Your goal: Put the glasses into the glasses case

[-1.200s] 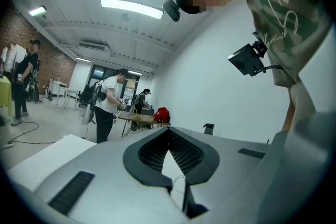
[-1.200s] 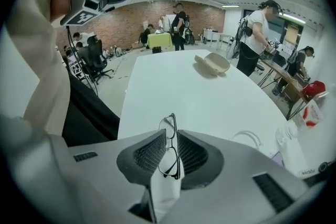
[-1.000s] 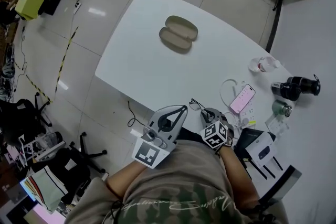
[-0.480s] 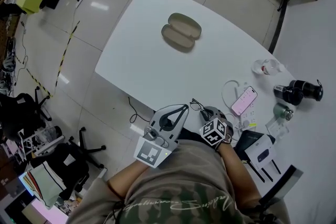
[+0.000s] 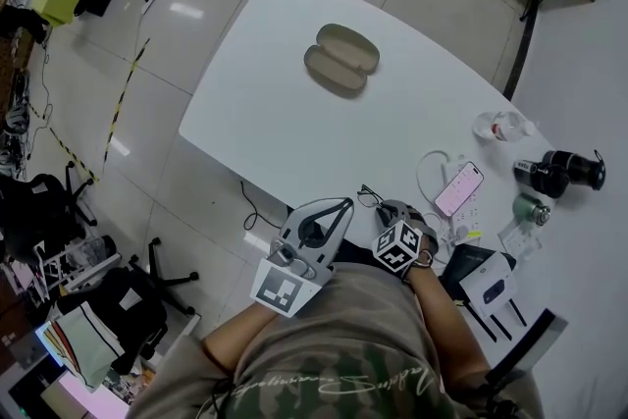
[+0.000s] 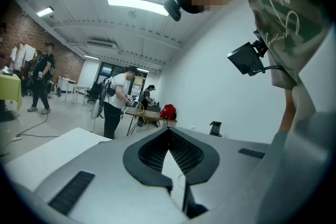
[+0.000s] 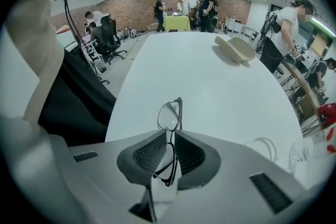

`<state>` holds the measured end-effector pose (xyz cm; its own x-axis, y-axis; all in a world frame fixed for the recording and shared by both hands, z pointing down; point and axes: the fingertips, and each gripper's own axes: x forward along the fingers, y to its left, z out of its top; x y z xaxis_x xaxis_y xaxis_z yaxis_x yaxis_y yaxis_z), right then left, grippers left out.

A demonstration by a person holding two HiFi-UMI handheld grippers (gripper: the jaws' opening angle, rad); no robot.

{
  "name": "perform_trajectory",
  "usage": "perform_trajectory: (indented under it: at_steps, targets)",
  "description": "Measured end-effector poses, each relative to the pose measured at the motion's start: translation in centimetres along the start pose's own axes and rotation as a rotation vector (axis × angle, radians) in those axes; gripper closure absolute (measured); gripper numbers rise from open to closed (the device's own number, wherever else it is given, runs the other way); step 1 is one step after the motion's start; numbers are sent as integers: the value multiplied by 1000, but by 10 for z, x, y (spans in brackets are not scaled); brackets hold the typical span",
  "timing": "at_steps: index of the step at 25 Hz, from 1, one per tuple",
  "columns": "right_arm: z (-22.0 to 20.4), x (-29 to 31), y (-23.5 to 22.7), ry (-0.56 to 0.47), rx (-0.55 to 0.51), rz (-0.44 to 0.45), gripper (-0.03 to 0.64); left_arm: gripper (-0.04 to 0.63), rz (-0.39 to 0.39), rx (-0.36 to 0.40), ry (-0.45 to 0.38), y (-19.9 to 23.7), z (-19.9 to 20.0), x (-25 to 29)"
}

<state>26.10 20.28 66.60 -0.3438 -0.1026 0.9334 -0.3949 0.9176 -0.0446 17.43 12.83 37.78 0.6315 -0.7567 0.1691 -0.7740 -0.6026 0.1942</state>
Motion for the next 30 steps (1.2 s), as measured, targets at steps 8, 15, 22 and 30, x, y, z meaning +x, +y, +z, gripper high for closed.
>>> perform_trajectory:
  at_steps: [8, 15, 22, 30]
  targets:
    - [-7, 8, -1, 58, -12, 13, 569, 595, 3, -6, -12, 5, 0, -8]
    - [-6, 10, 0, 91, -50, 3, 569, 595, -1, 20, -11, 9, 4, -17]
    - [-5, 12, -1, 128, -78, 28, 571, 595, -56, 89, -24, 9, 19, -27]
    - [1, 10, -4, 131, -41, -7, 592, 595, -86, -15, -64, 18, 42, -28]
